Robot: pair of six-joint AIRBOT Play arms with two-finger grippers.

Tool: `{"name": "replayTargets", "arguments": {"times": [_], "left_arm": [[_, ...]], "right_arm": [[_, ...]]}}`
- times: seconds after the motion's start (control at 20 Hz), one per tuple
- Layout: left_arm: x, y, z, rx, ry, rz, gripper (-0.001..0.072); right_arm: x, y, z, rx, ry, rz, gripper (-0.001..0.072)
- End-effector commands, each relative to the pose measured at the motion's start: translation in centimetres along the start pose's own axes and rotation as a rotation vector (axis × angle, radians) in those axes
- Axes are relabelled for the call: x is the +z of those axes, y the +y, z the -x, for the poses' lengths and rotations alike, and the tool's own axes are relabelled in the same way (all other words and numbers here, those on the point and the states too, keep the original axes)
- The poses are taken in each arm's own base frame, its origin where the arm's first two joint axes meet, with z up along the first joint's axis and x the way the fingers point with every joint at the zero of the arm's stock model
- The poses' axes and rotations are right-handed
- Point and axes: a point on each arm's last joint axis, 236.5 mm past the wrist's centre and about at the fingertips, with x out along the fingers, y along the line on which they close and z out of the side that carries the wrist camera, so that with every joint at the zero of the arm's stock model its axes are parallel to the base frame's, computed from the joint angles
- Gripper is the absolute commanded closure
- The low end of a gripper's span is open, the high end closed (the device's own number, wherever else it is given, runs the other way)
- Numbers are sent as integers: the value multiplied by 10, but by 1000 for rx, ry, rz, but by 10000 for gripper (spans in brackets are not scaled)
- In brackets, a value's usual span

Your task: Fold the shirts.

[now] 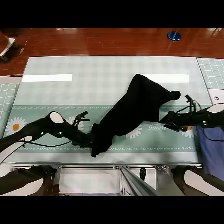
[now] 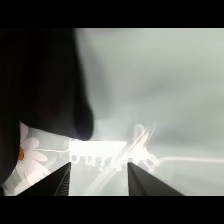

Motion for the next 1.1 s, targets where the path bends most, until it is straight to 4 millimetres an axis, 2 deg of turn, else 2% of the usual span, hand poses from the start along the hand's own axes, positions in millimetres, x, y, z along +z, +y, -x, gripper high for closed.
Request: {"name": "replayTargets", "arguments": {"times": [0.0,0.3,0.4,0.55,0.65,0.7,0.8,0.85,0.95,1.05], "left_arm": [[10,-10,0,-9,-22,-37,689],[16,-16,3,-17,-35,-49,689],[19,-17,3,-21,-47,-46,689],[30,-26,6,-55,-88,-26,689],[45,-39,16,-71,-127,-54,689],[57,-51,27,-84,-165,-83,689],[89,-83,64,-119,-276,-156,689],[109,-106,95,-152,-364,-199,689],[147,-157,179,-228,-588,-283,689],[165,-207,284,-282,-850,-383,689]], "right_arm": [[8,9,-20,22,-1,-19,306],[41,23,-28,79,-31,-68,310],[47,28,-31,109,-27,-80,400],[49,42,-30,165,-4,-22,668],[53,60,-18,204,8,61,689],[58,72,-7,222,8,104,690],[81,100,29,224,-53,203,690],[98,116,55,205,-114,248,690],[130,152,121,147,-262,349,690],[150,190,199,69,-432,455,690]]}}
